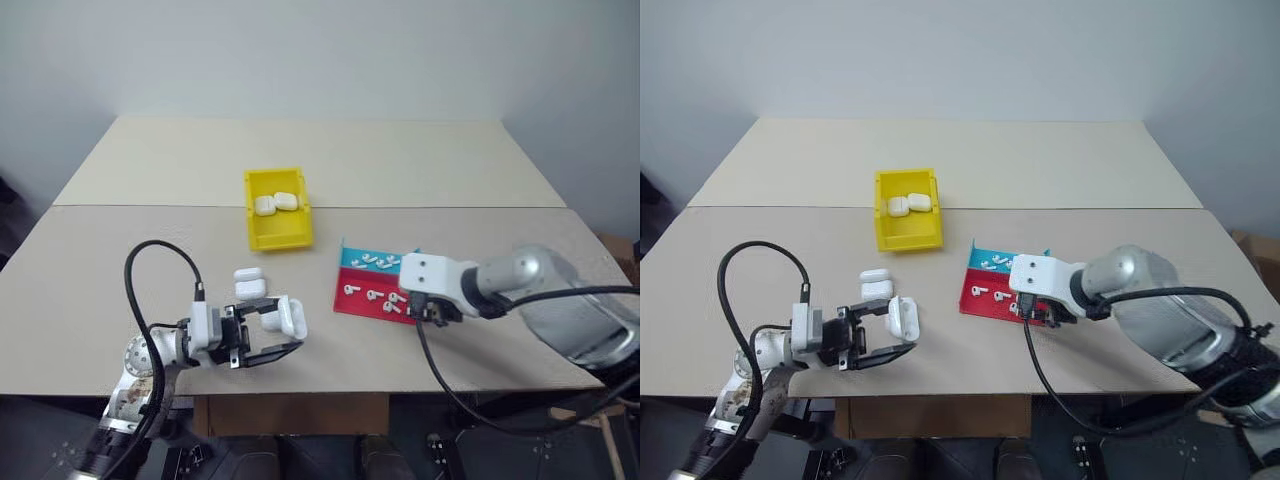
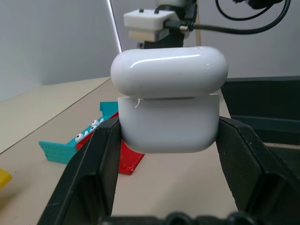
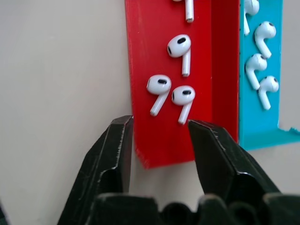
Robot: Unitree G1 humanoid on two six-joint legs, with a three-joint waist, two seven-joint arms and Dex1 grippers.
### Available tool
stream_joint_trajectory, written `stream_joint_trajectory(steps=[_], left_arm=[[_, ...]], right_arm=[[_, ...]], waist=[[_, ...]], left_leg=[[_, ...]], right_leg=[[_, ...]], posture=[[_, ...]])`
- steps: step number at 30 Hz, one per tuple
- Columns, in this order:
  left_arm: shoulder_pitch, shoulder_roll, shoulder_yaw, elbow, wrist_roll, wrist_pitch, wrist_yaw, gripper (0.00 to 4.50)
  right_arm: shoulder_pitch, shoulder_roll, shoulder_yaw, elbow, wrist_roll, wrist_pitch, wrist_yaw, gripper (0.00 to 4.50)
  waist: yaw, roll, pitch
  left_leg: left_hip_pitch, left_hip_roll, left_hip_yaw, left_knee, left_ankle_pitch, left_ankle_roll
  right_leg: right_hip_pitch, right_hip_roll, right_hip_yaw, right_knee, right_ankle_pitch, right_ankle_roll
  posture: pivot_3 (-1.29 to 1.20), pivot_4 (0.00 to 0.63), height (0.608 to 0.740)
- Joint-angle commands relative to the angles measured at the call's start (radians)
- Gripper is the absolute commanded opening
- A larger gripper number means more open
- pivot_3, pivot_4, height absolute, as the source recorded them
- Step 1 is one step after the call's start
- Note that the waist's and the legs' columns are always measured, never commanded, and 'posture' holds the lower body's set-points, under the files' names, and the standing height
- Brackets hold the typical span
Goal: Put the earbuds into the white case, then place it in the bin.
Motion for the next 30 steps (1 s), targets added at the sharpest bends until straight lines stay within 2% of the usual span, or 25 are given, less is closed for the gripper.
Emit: stream_joint_trajectory(steps=[1, 7, 13, 30], left_arm=[[0.002, -0.018, 0.024, -0.027, -0.009, -0.044, -0.023, 2.78], [0.021, -0.035, 0.034, -0.035, 0.026, -0.093, -0.023, 2.78], [0.03, -0.045, 0.034, -0.069, 0.035, -0.098, -0.003, 2.78], [0.07, -0.008, 0.04, -0.142, 0.059, -0.012, 0.077, 2.78]], right_arm=[[-0.059, 0.033, 0.032, 0.062, -0.062, -0.045, 0.034, 2.43], [-0.112, 0.123, 0.053, 0.147, -0.095, -0.036, 0.074, 2.43], [-0.114, 0.206, 0.025, 0.196, -0.084, 0.03, 0.055, 2.43], [-0.136, 0.251, 0.038, 0.303, -0.088, 0.08, 0.059, 2.43]], waist=[[-0.001, 0.0, 0.0], [-0.003, 0.0, 0.0], [-0.003, 0.0, 0.0], [-0.004, 0.001, 0.0]], left_leg=[[0.0, 0.0, 0.0, 0.0, 0.0, 0.001], [0.002, 0.001, 0.0, 0.002, 0.003, 0.004], [0.003, 0.007, 0.0, 0.002, 0.003, 0.004], [0.004, 0.01, 0.0, 0.002, 0.003, 0.004]], right_leg=[[0.0, 0.0, 0.0, 0.001, 0.0, 0.0], [0.001, 0.002, 0.0, 0.004, 0.001, -0.002], [0.001, 0.008, 0.001, 0.004, 0.003, -0.005], [0.0, 0.012, 0.001, 0.005, 0.004, -0.008]], posture=[[0.0, 0.15, 0.74], [0.0, 0.15, 0.74], [0.0, 0.15, 0.74], [0.0, 0.15, 0.74]])
